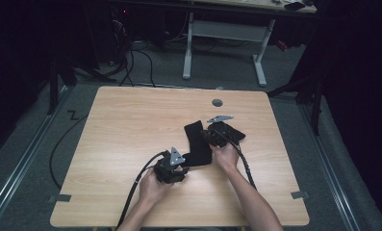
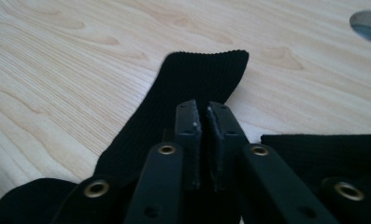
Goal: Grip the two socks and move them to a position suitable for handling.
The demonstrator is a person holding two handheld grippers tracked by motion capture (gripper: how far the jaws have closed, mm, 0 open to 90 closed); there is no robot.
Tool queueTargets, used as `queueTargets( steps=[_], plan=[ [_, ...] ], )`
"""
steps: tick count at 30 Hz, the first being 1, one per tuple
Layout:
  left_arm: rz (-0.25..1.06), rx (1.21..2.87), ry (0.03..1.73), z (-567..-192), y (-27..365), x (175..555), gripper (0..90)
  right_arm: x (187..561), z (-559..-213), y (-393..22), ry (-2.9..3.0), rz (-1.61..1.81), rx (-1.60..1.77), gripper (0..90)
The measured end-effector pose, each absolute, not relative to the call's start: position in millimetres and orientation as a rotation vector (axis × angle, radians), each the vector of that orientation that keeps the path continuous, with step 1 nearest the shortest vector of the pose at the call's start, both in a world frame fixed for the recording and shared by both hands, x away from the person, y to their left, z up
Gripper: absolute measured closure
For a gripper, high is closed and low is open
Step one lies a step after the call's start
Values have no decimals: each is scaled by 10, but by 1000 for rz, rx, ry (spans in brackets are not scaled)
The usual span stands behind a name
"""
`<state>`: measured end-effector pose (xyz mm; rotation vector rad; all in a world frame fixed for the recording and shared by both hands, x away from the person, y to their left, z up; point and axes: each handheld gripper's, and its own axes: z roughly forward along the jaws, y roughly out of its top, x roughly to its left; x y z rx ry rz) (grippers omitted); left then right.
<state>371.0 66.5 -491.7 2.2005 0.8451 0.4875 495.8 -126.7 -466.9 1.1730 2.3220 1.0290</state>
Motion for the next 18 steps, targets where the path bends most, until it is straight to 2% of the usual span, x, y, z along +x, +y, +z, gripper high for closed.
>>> queueTargets(
  steps=[1, 2, 5, 9, 11, 13, 14, 15, 18],
  plan=[
    [494, 2201, 846, -4931, 635, 3716, 529, 4956, -4686, -1268, 2324, 1023, 1186, 645],
    [502, 2200, 845, -4934, 624, 3719, 541, 4940, -4682, -1272, 2321, 1020, 1175, 608],
    [513, 2196, 846, -4932, 610, 3732, 570, 4888, -4650, -1300, 2307, 1049, 1142, 565],
    [514, 2191, 848, -4923, 578, 3756, 645, 4753, -4570, -1385, 2311, 1113, 1106, 563],
    [518, 2199, 845, -4919, 559, 3767, 714, 4698, -4580, -1422, 2342, 1104, 1086, 570],
    [518, 2207, 839, -4917, 540, 3776, 735, 4652, -4623, -1458, 2358, 1093, 1083, 579],
    [517, 2212, 838, -4917, 532, 3780, 784, 4627, -4681, -1490, 2376, 1074, 1075, 583],
    [513, 2214, 836, -4915, 526, 3785, 784, 4627, -4681, -1490, 2376, 1074, 1075, 583],
    [509, 2193, 819, -4872, 521, 3780, 875, 4612, -4779, -1520, 2394, 1054, 1099, 580]
  ],
)
